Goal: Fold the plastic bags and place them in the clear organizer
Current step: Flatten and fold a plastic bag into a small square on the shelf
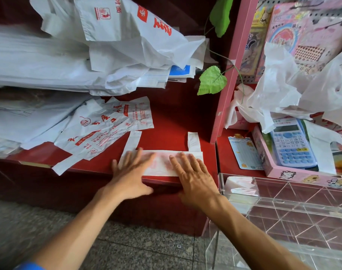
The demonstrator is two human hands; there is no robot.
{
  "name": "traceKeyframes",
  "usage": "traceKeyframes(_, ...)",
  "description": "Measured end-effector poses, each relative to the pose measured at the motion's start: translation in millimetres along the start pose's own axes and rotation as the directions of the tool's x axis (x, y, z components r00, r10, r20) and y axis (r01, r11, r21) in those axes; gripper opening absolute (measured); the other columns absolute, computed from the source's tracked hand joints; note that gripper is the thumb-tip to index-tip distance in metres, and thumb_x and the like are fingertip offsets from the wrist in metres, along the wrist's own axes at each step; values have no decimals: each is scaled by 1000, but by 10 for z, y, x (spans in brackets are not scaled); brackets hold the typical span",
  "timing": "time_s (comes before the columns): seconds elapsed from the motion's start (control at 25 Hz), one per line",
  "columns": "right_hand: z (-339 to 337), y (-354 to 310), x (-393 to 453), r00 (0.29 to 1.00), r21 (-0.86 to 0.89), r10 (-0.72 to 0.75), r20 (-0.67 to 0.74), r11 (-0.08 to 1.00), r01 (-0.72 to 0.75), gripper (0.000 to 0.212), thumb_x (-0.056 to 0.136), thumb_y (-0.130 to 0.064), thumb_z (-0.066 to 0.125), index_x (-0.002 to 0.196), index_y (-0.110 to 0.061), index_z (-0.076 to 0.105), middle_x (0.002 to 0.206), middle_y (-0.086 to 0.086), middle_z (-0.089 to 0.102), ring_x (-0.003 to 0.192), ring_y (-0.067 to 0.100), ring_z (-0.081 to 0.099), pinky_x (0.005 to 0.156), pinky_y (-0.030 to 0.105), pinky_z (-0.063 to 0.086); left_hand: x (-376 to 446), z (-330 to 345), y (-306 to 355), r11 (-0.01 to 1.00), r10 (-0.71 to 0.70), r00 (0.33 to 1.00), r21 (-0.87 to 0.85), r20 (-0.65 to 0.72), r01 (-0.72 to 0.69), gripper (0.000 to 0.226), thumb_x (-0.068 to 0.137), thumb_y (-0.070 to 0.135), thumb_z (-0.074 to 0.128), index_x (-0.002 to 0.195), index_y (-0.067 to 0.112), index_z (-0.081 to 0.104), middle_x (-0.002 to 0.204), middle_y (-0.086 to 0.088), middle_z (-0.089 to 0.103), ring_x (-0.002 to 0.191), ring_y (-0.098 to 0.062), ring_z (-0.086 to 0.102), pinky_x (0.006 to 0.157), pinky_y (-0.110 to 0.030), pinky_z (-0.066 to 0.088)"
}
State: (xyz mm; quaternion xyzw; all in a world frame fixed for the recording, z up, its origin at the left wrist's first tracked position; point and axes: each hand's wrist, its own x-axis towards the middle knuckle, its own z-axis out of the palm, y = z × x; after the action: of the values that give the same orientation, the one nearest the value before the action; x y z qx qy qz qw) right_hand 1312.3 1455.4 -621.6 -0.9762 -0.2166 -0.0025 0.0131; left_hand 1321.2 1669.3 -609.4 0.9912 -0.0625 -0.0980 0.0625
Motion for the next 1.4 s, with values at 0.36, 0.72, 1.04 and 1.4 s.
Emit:
traceKeyframes(0.36, -249, 250, -24, 999, 12, 22, -32, 1000, -22, 110, 76, -65, 67, 157, -20, 9, 147, 3, 34, 135, 26, 34, 115, 42, 26, -139, -42, -682, 967, 71, 942, -210, -327, -145, 63, 74, 21, 86, 128, 29, 55, 154, 12, 39, 146, -10, 28, 119, -37, 26)
traceKeyframes(0.72, -296, 656, -197, 986, 408, -9, -167, 910, 77, 37, 73, -17, 65, 109, -19, 70, 104, -3, 71, 91, 21, 64, 82, 33, 48, -265, -190, -728, 785, -54, 959, -605, -277, -131, 30, 81, 9, 78, 81, 39, 77, 98, 28, 72, 114, 10, 56, 102, -24, 37)
traceKeyframes(1.04, -407, 649, -126, 892, 798, 445, -78, 565, -212, 13, 88, -19, 68, 96, -24, 59, 71, -10, 68, 60, 0, 60, 48, 14, 39, -270, -258, -539, 546, -310, 921, -838, -234, -29, 12, 84, 12, 76, 90, 17, 66, 81, 3, 75, 87, -12, 69, 82, -31, 49)
traceKeyframes(1.4, -454, 689, -120, 962, 748, 181, 204, 605, -272, 45, 74, -1, 73, 112, -24, 66, 97, 4, 64, 80, 19, 62, 70, 30, 52, -330, -278, -566, 681, -149, 983, -732, -108, 22, 40, 80, 1, 77, 101, 35, 72, 99, 23, 64, 98, 15, 52, 81, -11, 37)
